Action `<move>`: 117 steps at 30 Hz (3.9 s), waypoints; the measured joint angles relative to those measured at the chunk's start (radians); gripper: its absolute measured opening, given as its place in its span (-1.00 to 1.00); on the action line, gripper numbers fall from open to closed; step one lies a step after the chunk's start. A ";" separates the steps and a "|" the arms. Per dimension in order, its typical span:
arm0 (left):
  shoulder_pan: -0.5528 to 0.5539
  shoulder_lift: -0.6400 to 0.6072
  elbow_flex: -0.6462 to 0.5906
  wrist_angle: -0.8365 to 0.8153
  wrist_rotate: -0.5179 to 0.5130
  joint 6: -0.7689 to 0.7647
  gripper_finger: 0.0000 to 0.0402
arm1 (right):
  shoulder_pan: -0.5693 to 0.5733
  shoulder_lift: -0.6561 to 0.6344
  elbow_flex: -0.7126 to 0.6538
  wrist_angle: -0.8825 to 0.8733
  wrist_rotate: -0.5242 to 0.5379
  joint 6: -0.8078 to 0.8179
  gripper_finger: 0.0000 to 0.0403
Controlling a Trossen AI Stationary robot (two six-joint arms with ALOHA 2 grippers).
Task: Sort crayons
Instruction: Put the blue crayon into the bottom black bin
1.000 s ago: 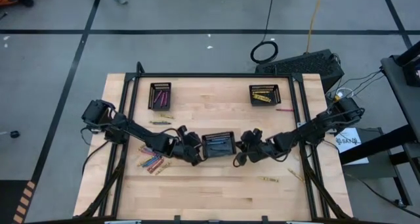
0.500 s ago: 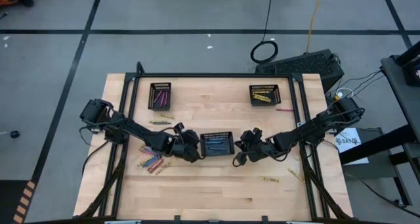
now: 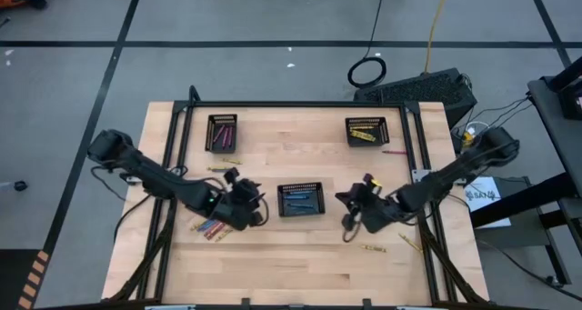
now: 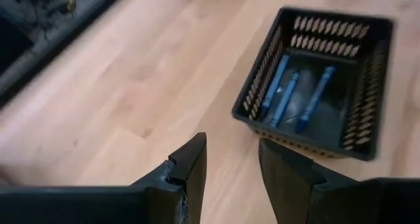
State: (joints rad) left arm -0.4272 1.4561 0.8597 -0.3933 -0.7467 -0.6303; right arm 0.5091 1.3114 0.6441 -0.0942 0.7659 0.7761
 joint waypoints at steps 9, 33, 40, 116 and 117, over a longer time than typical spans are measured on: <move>-0.146 -0.019 0.000 -0.040 -0.074 -0.036 -0.28 | 0.236 -0.179 0.000 -0.326 0.160 0.225 -1.00; -0.175 -0.005 -0.001 -0.073 -0.138 -0.064 -0.28 | 0.289 -0.144 0.000 -0.456 -0.296 0.178 -0.57; -0.184 -0.033 -0.001 -0.193 -0.063 -0.116 -0.28 | 0.289 -0.144 0.000 -0.450 -0.216 0.181 -0.17; 0.613 -0.013 -0.213 -0.247 0.523 0.490 -0.29 | 0.206 0.323 -0.001 0.723 0.149 -0.448 -0.08; 0.614 -0.013 -0.213 -0.245 0.530 0.490 -0.29 | 0.206 0.323 -0.001 0.723 0.149 -0.448 -0.08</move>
State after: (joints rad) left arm 0.1865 1.4429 0.6468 -0.6384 -0.2172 -0.1400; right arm 0.7147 1.6348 0.6434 0.6292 0.9146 0.3280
